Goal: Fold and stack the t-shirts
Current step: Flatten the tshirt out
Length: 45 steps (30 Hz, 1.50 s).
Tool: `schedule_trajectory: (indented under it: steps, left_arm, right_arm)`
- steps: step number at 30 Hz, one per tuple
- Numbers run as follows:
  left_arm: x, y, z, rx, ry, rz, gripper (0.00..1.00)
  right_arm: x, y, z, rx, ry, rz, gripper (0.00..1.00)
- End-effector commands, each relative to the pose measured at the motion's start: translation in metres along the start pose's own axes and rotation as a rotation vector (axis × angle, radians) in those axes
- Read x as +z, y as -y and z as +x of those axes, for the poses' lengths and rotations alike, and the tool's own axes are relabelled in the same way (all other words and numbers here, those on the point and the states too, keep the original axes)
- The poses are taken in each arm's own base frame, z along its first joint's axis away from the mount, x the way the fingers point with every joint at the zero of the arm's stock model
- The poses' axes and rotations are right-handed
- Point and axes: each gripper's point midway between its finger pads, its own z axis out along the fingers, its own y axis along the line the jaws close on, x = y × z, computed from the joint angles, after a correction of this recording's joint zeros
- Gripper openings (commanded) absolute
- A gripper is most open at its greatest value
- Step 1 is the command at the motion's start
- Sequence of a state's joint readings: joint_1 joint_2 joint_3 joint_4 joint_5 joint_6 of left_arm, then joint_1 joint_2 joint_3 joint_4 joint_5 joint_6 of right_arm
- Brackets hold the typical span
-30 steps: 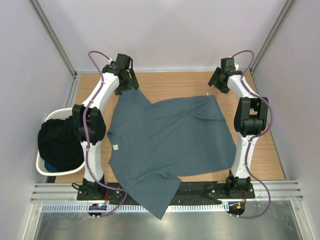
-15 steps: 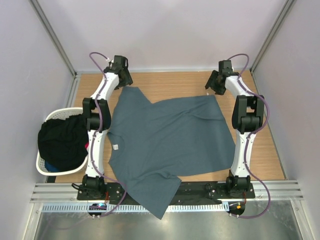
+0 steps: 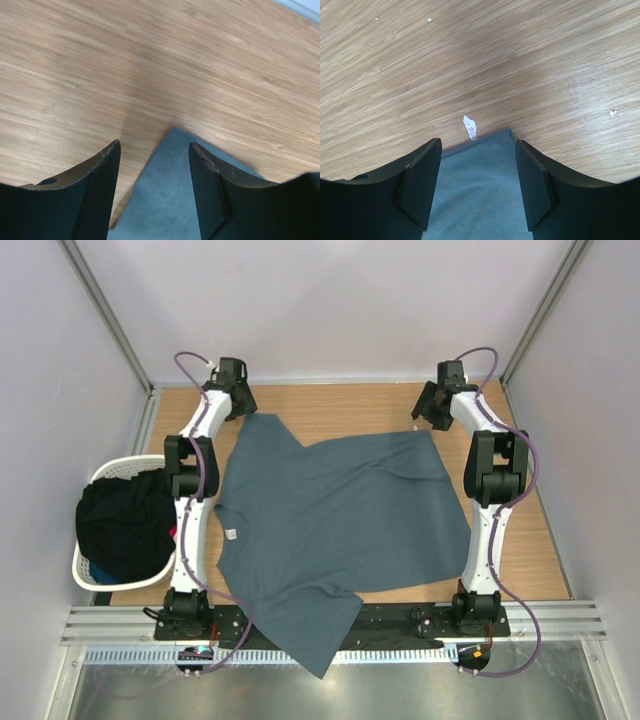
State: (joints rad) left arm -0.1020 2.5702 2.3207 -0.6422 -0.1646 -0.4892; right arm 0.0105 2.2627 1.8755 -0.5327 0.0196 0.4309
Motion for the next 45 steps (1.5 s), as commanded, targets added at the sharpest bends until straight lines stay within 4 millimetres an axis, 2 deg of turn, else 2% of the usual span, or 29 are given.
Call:
schedule_trajectory:
  steps: [1,14,20,24,26,27,28,32,37,43,45]
  left_arm:
    - [-0.001,0.019,-0.022,-0.011,0.057,0.092,0.57]
    - [0.013,0.026,-0.005,-0.035,0.011,0.131,0.47]
    - [0.014,0.028,-0.005,-0.039,0.010,0.139,0.34]
    - [0.015,0.029,-0.006,-0.041,0.013,0.143,0.17]
    - [0.014,0.028,-0.008,-0.040,0.017,0.142,0.13]
    - [0.014,0.026,-0.008,-0.033,0.016,0.137,0.03]
    - [0.013,0.025,-0.010,-0.032,0.021,0.132,0.00]
    - [0.005,0.013,-0.023,-0.045,0.048,0.096,0.00]
    - [-0.019,0.006,-0.049,-0.050,0.112,0.086,0.00]
    - [-0.036,0.001,-0.055,-0.051,0.129,0.070,0.00]
    - [-0.034,0.000,-0.048,-0.044,0.115,0.066,0.00]
  right_arm:
    - [-0.015,-0.004,-0.022,-0.025,0.059,0.008,0.66]
    - [-0.008,0.000,-0.018,-0.017,0.043,0.028,0.67]
    - [-0.009,0.004,-0.021,-0.012,0.053,0.057,0.67]
    - [-0.007,0.006,-0.022,0.007,0.051,0.076,0.67]
    - [-0.005,0.006,-0.022,0.012,0.049,0.078,0.66]
    - [-0.004,0.005,-0.022,0.009,0.048,0.077,0.67]
    - [-0.003,0.006,-0.022,0.013,0.048,0.080,0.67]
    - [0.002,0.008,-0.022,0.011,0.044,0.096,0.67]
    - [0.010,0.009,-0.023,0.005,0.046,0.104,0.67]
    - [0.011,0.006,-0.012,0.034,0.007,0.084,0.64]
    - [0.007,0.007,-0.006,0.041,-0.007,0.081,0.64]
